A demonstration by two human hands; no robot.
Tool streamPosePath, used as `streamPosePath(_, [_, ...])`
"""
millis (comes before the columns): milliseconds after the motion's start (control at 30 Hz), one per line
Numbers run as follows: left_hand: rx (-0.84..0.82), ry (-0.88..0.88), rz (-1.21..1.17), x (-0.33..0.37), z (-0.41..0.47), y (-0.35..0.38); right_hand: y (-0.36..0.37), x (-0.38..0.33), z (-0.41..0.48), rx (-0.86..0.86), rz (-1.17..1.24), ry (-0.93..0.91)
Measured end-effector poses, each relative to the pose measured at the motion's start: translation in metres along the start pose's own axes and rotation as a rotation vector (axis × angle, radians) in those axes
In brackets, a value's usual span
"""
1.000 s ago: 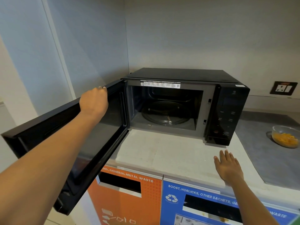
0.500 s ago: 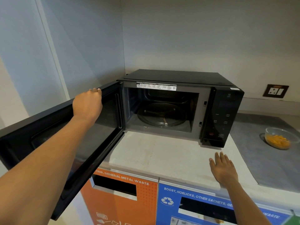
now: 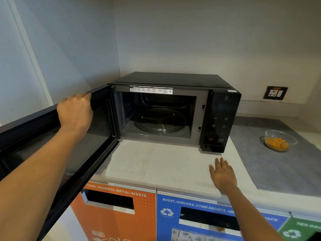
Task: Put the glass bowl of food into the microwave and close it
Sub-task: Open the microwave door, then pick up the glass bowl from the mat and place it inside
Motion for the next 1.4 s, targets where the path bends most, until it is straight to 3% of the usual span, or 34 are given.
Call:
streamPosePath(133, [0.087,-0.007,-0.07,0.021,-0.008,0.001,-0.01,0.0,-0.002,0.097,0.226,0.014])
streamPosePath(233, [0.09,-0.016,-0.169,0.05,-0.013,-0.001,-0.023,0.009,-0.006,0.172,0.67,0.088])
streamPosePath(300, [0.07,-0.007,-0.27,0.082,-0.019,-0.005,-0.041,0.019,-0.007,0.292,0.826,0.083])
streamPosePath(433, [-0.056,-0.024,-0.567,0.161,-0.038,-0.018,-0.081,0.045,0.002,0.502,0.834,0.088])
streamPosePath(667, [-0.366,0.094,-1.024,0.311,-0.081,-0.028,-0.141,0.121,0.038,0.647,0.812,0.047])
streamPosePath(1000, [-0.66,0.404,-1.243,0.522,-0.085,-0.016,-0.173,0.21,0.111,0.592,0.847,0.223])
streamPosePath(1200, [-0.939,0.259,-1.38,0.624,-0.073,0.028,-0.146,0.225,0.136,0.447,1.377,0.076])
streamPosePath(1400, [-1.093,0.182,-1.405,0.679,-0.075,0.052,-0.143,0.234,0.153,0.376,1.518,0.129])
Point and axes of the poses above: each hand's wrist, its own z-axis towards the middle knuckle, its own y-axis out of the palm, x = y × z, the point moved 3 cm from there along z, towards the middle knuckle, and after that the axes turned 9 degrees about z, right-handed, at the moved point
